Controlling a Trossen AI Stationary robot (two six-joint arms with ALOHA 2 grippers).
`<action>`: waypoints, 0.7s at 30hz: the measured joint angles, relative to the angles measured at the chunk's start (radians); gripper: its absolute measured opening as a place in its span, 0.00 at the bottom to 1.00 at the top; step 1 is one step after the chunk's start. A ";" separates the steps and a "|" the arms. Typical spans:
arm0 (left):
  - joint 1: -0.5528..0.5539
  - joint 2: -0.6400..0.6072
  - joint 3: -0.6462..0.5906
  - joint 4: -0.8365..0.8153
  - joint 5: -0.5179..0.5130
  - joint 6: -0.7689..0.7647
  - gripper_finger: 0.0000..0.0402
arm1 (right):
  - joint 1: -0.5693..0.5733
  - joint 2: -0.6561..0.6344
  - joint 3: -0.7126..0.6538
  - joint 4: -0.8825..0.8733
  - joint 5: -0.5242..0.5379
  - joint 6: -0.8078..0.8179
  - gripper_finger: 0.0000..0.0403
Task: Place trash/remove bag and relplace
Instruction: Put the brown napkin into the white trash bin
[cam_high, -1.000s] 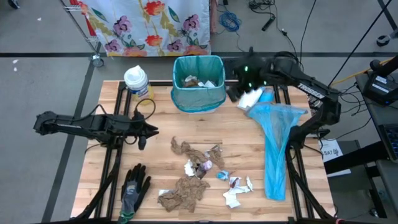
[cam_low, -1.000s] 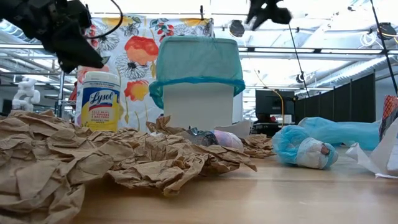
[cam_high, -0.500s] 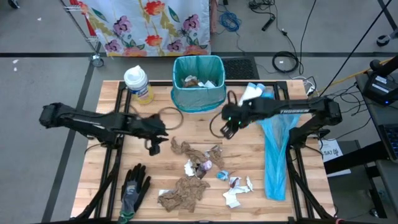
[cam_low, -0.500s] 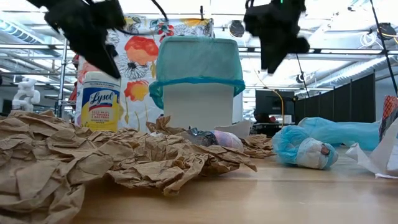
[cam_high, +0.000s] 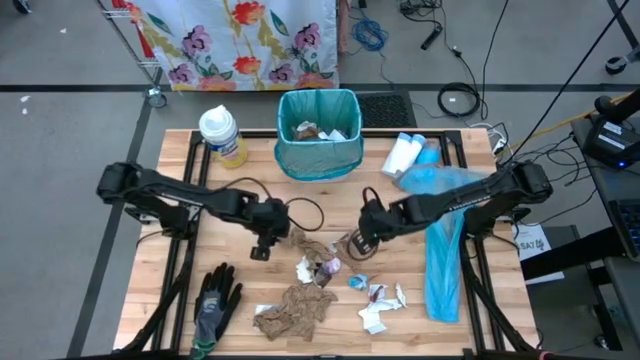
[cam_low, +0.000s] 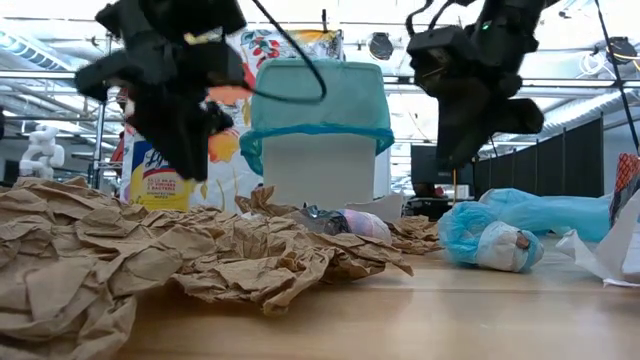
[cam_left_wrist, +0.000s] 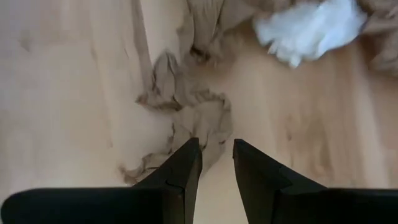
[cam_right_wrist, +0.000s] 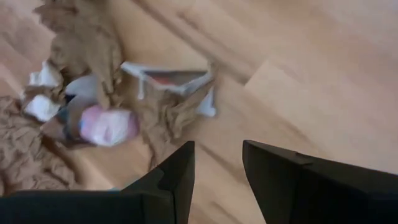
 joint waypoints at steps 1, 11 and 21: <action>0.000 0.020 0.000 0.001 0.000 0.000 0.25 | 0.014 0.000 0.000 0.002 0.011 0.017 0.32; 0.000 0.177 0.000 0.139 0.000 -0.001 0.25 | 0.131 0.000 0.000 0.014 0.076 0.178 0.32; 0.000 0.198 0.053 0.112 -0.003 -0.005 0.02 | 0.233 0.000 0.000 0.024 0.157 0.305 0.32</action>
